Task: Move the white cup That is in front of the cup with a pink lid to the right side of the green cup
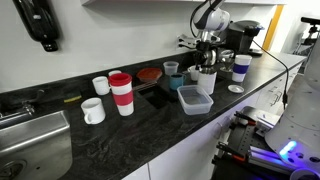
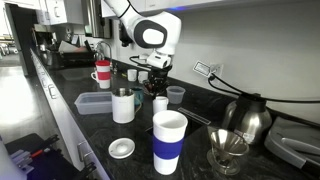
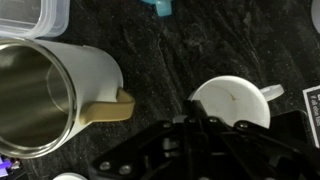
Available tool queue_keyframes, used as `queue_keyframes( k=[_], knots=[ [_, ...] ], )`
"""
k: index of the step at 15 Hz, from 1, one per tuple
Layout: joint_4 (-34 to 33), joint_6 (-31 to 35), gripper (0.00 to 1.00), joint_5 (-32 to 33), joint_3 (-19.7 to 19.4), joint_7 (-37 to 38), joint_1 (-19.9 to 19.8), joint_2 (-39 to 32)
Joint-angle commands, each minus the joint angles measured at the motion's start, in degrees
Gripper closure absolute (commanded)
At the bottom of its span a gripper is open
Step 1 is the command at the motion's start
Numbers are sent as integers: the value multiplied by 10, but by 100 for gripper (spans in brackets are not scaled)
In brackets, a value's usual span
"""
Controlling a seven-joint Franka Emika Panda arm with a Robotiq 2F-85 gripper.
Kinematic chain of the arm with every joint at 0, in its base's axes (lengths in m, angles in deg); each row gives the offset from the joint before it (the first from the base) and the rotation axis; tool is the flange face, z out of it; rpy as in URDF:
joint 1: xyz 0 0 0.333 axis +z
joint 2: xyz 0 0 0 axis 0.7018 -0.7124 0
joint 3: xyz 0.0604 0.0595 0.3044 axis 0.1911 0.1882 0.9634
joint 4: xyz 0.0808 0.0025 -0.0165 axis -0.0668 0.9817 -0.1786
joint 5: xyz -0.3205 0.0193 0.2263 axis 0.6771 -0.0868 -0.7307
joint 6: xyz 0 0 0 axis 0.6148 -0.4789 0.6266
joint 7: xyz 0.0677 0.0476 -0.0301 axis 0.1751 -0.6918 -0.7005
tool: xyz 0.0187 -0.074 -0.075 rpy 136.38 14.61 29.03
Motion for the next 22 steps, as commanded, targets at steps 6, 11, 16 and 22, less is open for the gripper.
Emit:
queue_keyframes(
  k=[6,11,16,22],
  knots=[
    [-16,-46,46,-54,-15,-29,1,-6],
    [-6,-65,11,-51,-30,-38,-2,32],
    [-2,-72,1,-38,-33,-34,3,28],
    [0,-73,0,-38,-33,-35,3,30]
  ],
)
